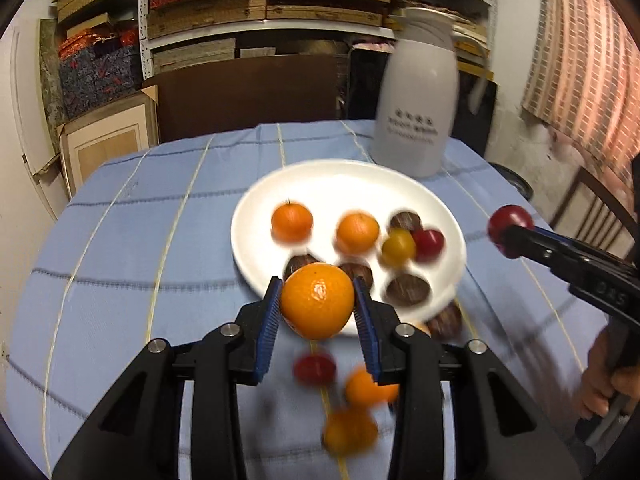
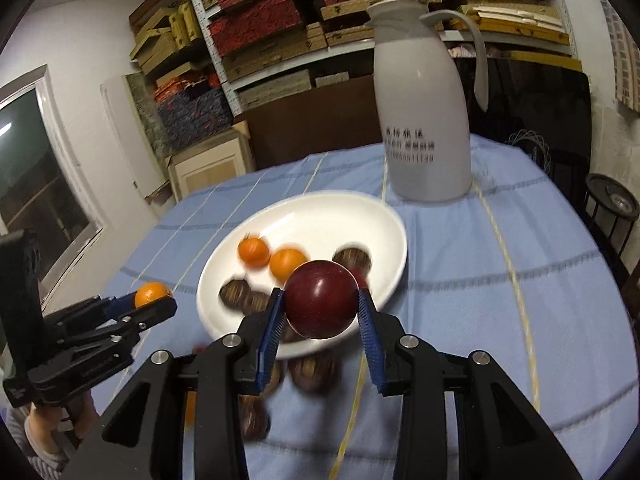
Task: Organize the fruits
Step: 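Carry the mandarin and plum onto the plate while both tools open to release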
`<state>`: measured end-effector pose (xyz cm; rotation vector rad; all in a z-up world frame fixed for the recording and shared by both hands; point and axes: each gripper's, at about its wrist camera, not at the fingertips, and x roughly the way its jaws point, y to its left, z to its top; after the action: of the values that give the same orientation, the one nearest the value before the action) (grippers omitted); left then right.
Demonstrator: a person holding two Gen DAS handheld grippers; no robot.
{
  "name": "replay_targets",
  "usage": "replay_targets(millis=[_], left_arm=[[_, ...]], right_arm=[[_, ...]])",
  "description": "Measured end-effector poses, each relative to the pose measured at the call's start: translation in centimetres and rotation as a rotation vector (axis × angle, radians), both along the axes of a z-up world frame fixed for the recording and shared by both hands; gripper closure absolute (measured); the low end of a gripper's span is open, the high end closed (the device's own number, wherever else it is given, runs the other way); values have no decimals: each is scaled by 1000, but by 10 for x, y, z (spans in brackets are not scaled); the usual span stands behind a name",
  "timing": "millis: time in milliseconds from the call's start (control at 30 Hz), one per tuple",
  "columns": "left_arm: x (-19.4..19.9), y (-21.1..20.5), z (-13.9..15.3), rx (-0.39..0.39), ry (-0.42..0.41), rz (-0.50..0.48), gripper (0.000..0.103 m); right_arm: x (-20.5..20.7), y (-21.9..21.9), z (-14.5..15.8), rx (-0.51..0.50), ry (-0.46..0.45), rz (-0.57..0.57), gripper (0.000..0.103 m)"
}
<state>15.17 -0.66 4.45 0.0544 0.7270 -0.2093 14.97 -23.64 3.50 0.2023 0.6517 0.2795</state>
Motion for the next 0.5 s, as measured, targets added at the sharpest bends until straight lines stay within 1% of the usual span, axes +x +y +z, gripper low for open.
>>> replay_targets(millis=[133, 233, 333, 400, 433, 467, 500], left_arm=[[44, -6, -8, -15, 25, 6, 68], [70, -8, -19, -20, 50, 8, 68], [87, -12, -30, -21, 71, 5, 68], [91, -14, -37, -26, 86, 1, 68], [91, -16, -39, -21, 88, 1, 68], [91, -17, -41, -4, 82, 4, 64], [90, -18, -42, 9, 76, 7, 58]], right_arm=[[45, 1, -1, 12, 19, -22, 65], [80, 6, -14, 15, 53, -32, 65], [108, 14, -27, 12, 91, -26, 65], [122, 18, -35, 15, 105, -25, 65], [124, 20, -39, 17, 113, -18, 63], [126, 22, -41, 21, 120, -14, 62], [126, 22, -44, 27, 121, -14, 56]])
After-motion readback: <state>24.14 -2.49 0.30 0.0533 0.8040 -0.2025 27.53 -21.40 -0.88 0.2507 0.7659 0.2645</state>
